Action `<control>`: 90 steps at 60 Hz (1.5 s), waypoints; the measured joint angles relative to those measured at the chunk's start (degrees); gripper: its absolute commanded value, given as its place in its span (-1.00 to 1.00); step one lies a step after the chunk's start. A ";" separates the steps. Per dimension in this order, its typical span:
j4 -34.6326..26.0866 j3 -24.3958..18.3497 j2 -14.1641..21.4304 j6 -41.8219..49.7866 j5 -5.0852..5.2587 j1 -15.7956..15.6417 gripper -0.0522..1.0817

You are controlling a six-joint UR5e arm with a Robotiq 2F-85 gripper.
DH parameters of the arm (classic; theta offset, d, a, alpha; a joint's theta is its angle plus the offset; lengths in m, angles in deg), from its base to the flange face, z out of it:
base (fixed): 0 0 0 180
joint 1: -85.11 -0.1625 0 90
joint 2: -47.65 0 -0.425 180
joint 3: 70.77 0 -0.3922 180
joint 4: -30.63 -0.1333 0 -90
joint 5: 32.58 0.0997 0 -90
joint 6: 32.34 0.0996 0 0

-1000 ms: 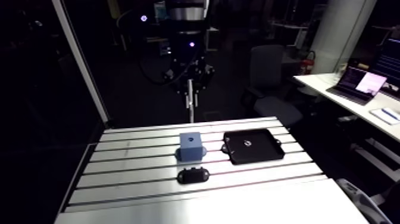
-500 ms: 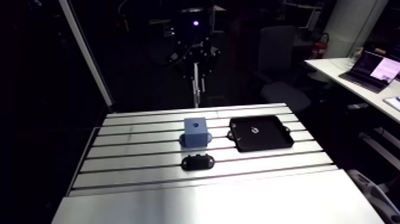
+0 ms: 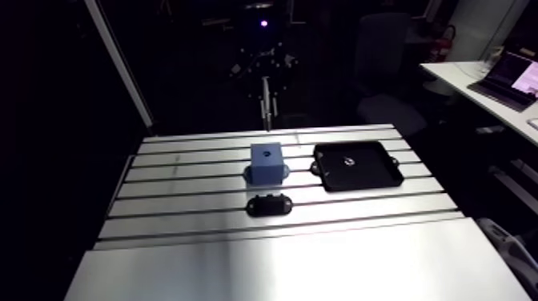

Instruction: Pick up the M10 bolt and insert it into the hex recess until seated.

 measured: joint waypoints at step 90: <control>5.54 1.85 -4.26 -0.47 -0.27 -1.40 0.75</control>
